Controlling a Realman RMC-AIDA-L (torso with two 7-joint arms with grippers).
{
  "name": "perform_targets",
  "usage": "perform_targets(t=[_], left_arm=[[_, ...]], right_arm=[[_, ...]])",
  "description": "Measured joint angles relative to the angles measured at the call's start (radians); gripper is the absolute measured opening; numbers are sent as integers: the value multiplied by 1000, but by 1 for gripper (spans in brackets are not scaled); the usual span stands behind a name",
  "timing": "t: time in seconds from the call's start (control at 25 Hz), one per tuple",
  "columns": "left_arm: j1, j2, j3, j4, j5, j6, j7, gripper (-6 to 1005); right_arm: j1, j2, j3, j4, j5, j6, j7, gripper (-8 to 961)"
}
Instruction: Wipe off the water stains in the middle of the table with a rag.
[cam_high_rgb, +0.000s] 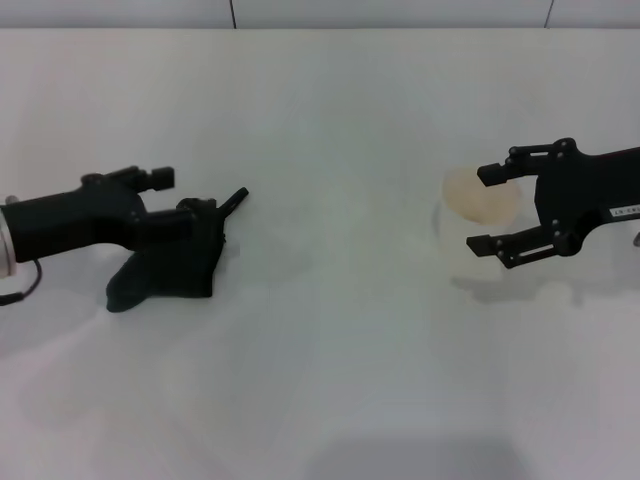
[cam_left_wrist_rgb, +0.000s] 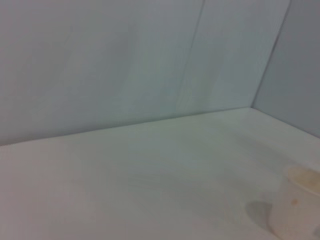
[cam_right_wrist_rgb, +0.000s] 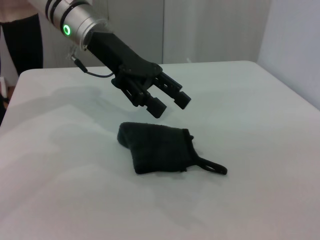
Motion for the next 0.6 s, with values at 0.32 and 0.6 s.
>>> perform_targets(t=[0.32,0.6], left_arm=[[-10,8,29,7,53,74,-64,880],[-1,17,24,8,45,101,-69,880]], right_arm=[[-14,4,-9,13,17,9,-5,845],[-39,4,-15,24,44,35,-6,845]])
